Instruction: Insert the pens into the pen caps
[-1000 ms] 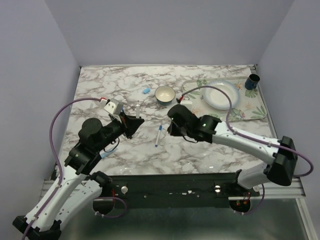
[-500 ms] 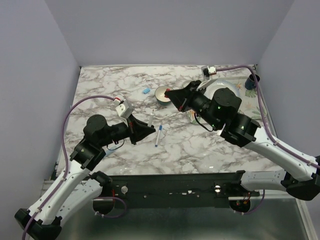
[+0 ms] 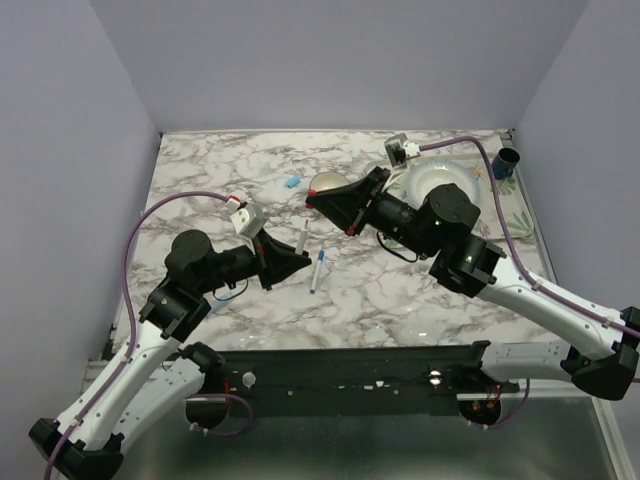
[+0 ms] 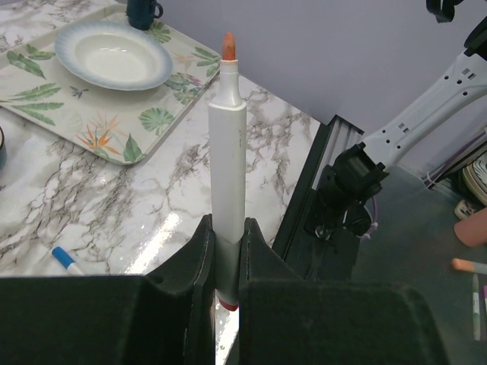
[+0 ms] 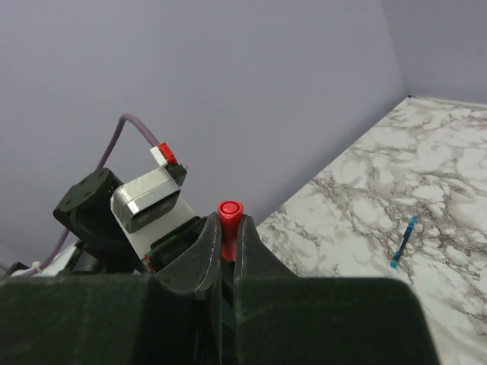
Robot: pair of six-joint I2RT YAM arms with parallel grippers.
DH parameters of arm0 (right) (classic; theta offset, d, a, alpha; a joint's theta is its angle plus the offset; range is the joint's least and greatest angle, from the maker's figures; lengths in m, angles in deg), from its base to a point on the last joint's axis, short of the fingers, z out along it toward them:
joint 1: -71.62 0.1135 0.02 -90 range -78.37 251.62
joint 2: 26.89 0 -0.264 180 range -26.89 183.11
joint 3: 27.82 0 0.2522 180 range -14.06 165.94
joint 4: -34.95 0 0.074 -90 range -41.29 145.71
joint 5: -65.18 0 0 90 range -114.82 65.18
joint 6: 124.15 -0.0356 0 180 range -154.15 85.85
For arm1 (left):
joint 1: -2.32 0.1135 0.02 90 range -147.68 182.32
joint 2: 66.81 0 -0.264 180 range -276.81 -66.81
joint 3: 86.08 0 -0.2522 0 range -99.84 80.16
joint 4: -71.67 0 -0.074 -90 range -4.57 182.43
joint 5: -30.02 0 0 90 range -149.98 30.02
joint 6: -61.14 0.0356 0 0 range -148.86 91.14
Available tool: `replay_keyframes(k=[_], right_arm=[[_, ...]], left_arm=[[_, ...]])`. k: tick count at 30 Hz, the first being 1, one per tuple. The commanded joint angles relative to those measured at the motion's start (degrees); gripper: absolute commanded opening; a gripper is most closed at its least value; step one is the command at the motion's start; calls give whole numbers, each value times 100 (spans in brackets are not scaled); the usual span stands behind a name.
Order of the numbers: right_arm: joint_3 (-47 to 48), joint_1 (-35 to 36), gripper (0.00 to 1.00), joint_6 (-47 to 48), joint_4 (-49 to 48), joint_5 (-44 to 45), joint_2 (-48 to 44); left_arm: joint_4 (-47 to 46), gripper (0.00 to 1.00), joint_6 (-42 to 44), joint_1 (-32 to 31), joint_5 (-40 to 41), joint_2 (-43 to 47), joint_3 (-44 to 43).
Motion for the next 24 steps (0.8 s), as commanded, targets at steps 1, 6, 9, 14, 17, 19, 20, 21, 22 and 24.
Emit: replay_keyframes(k=[1,6,9,14,17,19,20,21,22,24], right_arm=[[-271,-15,1,223,-549,-579,48],[-429,-23,1,267,-629,-544,30],[-508,-15,1,293,-699,-553,13],[-631,-15,1,363,-778,-500,-14],[-666,-15,1,416,-787,-456,-23],[-693,-15,1,434,-778,-421,-31],[-728,-15,1,460,-778,-412,-49],[-745,-15,1,460,-822,-403,-58],[-772,-15,1,469,-840,-395,-67],[-790,-15,1,478,-857,-395,-75]], left_arm=[[-123,0,-28,-23,-103,74,40],[-194,0,-64,-23,-209,109,67],[-203,0,-72,-23,-217,118,76],[-203,0,-81,-23,-226,91,76],[-203,0,-81,-14,-218,91,76],[-203,0,-81,-14,-209,91,76],[-203,0,-81,-23,-217,91,76],[-203,0,-72,-23,-209,91,76],[-211,0,-72,-23,-200,91,76],[-203,0,-72,-14,-200,91,76]])
